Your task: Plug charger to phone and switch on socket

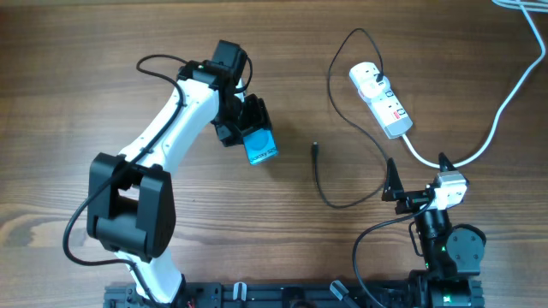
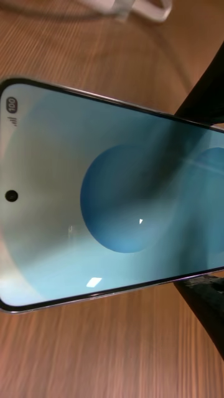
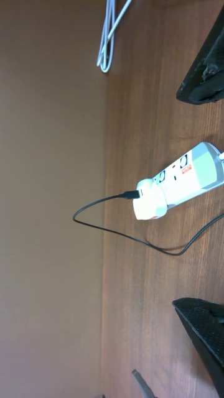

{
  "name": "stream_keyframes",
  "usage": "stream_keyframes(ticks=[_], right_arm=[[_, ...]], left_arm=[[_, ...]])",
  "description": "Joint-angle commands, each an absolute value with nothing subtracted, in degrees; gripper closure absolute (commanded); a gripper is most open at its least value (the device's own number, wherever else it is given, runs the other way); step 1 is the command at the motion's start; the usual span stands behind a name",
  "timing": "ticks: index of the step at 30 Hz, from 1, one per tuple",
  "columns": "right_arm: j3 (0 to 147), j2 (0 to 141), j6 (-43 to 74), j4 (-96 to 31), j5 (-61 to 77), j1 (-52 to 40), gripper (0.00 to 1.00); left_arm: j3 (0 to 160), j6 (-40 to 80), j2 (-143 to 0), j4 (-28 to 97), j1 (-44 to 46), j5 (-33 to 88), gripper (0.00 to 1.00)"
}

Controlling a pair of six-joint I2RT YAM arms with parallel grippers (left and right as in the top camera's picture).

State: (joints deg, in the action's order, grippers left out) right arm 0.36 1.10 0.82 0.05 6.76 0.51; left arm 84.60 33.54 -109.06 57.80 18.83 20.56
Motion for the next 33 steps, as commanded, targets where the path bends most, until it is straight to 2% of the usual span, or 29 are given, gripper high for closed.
stream_keyframes(ticks=[1,4,10,15,19,21,22,24,26,28,29,31,33], right_arm=[[0.30,0.80,1.54,0.32,5.80,0.23,0.00],[0.30,0.80,1.54,0.32,5.80,0.23,0.00],[0.30,0.80,1.52,0.32,5.80,0.23,0.00],[0.30,0.80,1.54,0.32,5.80,0.23,0.00],[0.30,0.80,3.90,3.20,6.39,0.21,0.00],[0.30,0.80,29.45,9.58,21.58,0.23,0.00],[0.30,0.80,49.58,10.13,30.76,0.23,0.00],[0.30,0.80,72.07,9.76,30.68,0.23,0.00],[0.30,0.80,83.81,13.39,31.68,0.23,0.00],[0.89,1.08,80.71,33.41,34.85,0.19,0.00],[2.31,1.32,81.06,36.32,35.00,0.19,0.00],[9.54,2.81,76.42,30.68,37.36,0.23,0.01],[23.22,7.73,60.16,11.05,41.04,0.23,0.01]], left_arm=[[85.80,33.21,-107.68,57.71,15.88,42.28,0.34],[85.80,33.23,-107.68,57.45,12.49,59.16,0.34],[85.80,33.26,-107.68,57.45,6.79,80.27,0.35],[85.80,35.44,-107.68,57.47,3.20,90.13,0.35],[85.78,36.97,-107.68,57.74,1.56,90.35,0.36],[85.80,36.97,-107.68,57.71,1.48,90.35,0.36],[85.78,37.45,-107.68,57.71,1.48,90.35,0.36],[85.78,38.04,-107.68,57.71,1.48,90.35,0.36],[85.80,38.02,-107.68,57.71,1.48,90.35,0.36],[85.80,38.02,-107.68,57.71,1.48,90.35,0.36],[85.80,38.02,-107.68,57.71,1.48,90.35,0.36],[85.80,38.15,-107.68,57.71,1.48,90.35,0.36],[85.78,38.44,-107.68,57.71,1.48,90.35,0.36]])
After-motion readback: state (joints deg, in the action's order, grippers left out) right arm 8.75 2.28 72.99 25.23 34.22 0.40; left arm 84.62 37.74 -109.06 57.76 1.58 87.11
